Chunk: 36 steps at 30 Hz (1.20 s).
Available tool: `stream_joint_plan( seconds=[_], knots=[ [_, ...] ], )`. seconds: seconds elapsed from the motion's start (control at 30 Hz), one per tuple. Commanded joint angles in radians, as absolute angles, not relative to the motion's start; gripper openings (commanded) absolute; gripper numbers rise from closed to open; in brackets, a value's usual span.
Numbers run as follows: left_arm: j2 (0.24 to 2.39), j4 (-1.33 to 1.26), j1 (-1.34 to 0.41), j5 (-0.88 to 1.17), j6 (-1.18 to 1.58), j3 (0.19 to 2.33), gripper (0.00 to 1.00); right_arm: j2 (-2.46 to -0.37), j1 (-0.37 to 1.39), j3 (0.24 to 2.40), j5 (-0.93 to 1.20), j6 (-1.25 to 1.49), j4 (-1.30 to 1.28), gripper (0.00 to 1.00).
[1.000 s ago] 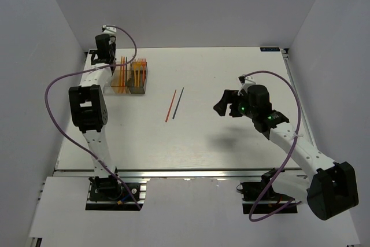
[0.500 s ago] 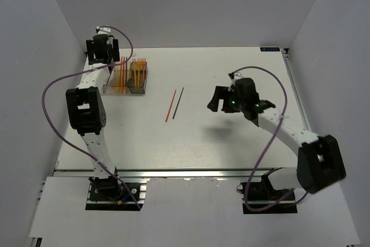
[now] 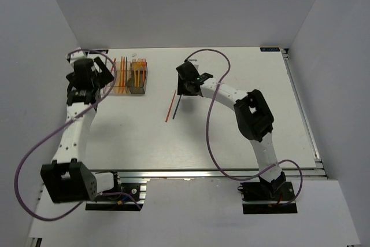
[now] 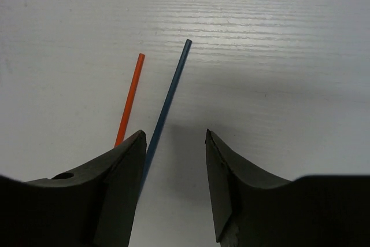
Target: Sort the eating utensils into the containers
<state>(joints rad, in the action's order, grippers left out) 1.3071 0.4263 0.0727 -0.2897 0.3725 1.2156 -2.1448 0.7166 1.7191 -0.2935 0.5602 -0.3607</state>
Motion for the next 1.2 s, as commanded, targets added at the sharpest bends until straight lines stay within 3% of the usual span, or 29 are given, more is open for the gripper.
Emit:
stream_joint_plan(
  seconds=[0.0,0.53,0.63,0.67,0.77,0.9,1.07,1.17],
  knots=[
    [1.166,0.369,0.066,-0.287,0.41,1.028,0.98,-2.204,0.736,1.854,-0.413,0.586,-0.509,0.51],
    [1.154,0.357,0.061,-0.143,0.403,0.968,0.98,-2.301,0.841,1.867,-0.437,0.661,-0.56,0.46],
    [1.152,0.356,0.061,-0.13,0.405,0.966,0.98,-2.269,0.839,1.758,-0.407,0.689,-0.514,0.4],
    [1.152,0.356,0.06,-0.13,0.405,0.966,0.98,-2.263,0.841,1.734,-0.397,0.693,-0.5,0.32],
    [1.146,0.356,0.058,-0.13,0.403,0.963,0.98,-2.256,0.841,1.674,-0.374,0.707,-0.485,0.24],
    [1.143,0.365,0.035,-0.15,0.393,0.965,0.98,-2.255,0.818,1.643,-0.371,0.703,-0.537,0.02],
    [1.167,0.361,0.014,-0.006,0.382,0.977,0.98,-2.143,0.755,1.413,-0.197,0.647,-0.399,0.0],
    [1.172,0.306,0.014,0.194,0.425,0.939,0.98,-1.978,0.729,1.261,-0.086,0.592,-0.261,0.0]
  ],
)
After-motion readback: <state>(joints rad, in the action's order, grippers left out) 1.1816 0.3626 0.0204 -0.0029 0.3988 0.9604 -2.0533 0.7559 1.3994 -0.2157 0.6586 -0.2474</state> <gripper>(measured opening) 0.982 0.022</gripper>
